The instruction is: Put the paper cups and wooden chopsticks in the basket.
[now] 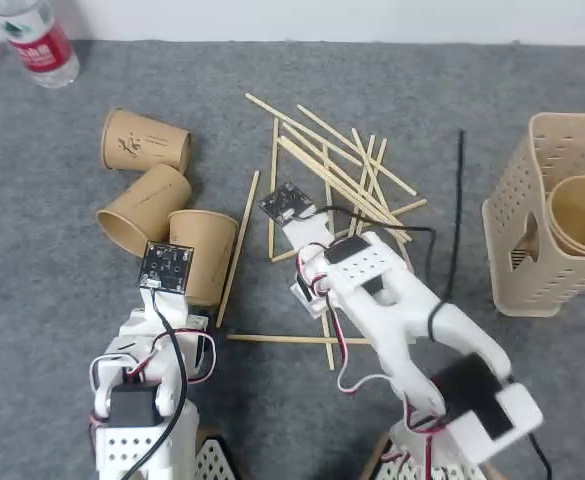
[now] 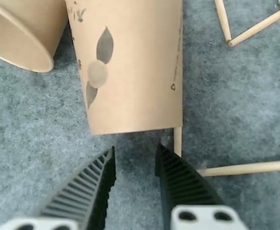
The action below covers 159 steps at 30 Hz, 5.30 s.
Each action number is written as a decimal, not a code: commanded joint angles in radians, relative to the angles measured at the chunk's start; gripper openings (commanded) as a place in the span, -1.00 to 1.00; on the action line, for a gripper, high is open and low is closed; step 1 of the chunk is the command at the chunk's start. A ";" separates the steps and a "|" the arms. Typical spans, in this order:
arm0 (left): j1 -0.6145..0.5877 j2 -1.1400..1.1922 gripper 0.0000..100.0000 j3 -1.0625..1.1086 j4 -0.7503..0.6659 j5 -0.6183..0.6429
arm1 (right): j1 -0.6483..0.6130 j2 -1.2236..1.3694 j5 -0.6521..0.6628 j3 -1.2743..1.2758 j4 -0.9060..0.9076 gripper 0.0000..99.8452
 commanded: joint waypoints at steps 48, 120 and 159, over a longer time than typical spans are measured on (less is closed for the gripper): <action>-0.005 -0.012 -0.74 -0.005 0.014 -0.011 | 0.156 -0.185 0.391 -0.563 0.860 -0.99; 0.003 -0.012 -0.74 -0.005 0.009 -0.011 | 0.980 -0.734 -0.054 0.086 -1.096 -0.99; 0.003 -0.012 -0.74 -0.005 0.008 -0.011 | 0.943 -0.331 0.028 0.040 -1.280 -0.69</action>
